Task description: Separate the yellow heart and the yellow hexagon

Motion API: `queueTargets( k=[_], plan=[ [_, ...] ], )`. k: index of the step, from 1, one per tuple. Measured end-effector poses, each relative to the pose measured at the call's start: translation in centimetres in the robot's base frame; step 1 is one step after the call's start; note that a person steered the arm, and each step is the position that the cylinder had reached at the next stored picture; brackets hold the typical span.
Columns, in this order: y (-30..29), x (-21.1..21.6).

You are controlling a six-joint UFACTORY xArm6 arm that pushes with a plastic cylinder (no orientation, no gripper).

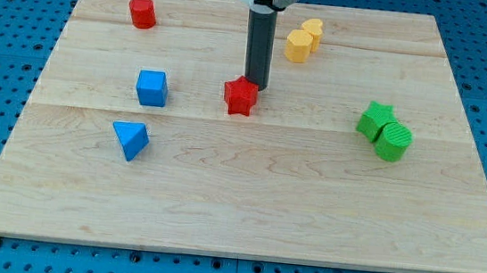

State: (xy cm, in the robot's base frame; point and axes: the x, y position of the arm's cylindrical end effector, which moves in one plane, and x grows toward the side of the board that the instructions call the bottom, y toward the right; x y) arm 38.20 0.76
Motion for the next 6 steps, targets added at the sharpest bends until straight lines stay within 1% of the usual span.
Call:
queueTargets(
  k=[1,2,3,4,5,6],
  plan=[
    [0.7,1.0],
    [6.7,-5.2],
    [6.4,-6.3],
    [1.2,-6.3],
    [0.5,-11.4],
    [5.9,-12.7]
  ],
)
